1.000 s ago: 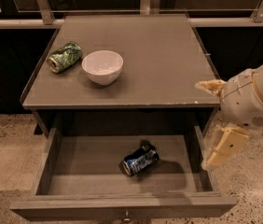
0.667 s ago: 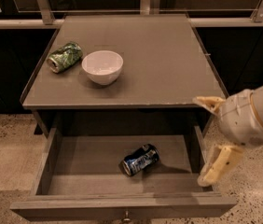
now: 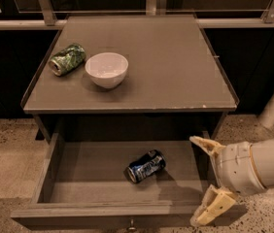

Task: Pick pepsi can from top drawer and place on counter

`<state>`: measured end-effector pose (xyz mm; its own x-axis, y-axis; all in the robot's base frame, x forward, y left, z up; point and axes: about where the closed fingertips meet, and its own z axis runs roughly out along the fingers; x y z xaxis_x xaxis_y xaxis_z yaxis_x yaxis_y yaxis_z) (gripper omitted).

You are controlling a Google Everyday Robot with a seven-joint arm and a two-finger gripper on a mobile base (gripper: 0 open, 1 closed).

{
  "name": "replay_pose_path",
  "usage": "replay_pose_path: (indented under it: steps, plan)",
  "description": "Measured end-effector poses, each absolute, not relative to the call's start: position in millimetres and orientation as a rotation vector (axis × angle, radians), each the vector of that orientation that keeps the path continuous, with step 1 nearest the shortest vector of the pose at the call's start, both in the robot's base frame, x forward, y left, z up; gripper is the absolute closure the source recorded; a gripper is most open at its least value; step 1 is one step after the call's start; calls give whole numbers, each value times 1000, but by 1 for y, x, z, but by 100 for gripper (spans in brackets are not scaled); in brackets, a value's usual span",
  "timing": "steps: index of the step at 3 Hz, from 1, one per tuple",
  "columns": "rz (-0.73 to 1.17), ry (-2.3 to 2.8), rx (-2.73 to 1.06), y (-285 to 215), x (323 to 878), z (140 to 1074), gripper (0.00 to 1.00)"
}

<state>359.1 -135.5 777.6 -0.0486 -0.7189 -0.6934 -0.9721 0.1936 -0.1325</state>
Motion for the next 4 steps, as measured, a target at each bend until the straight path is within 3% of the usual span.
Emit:
replay_pose_path:
  steps: [3, 4]
  plan:
    - [515, 1851, -1577, -142, 380, 730, 0]
    - [435, 1841, -1542, -146, 392, 707, 0]
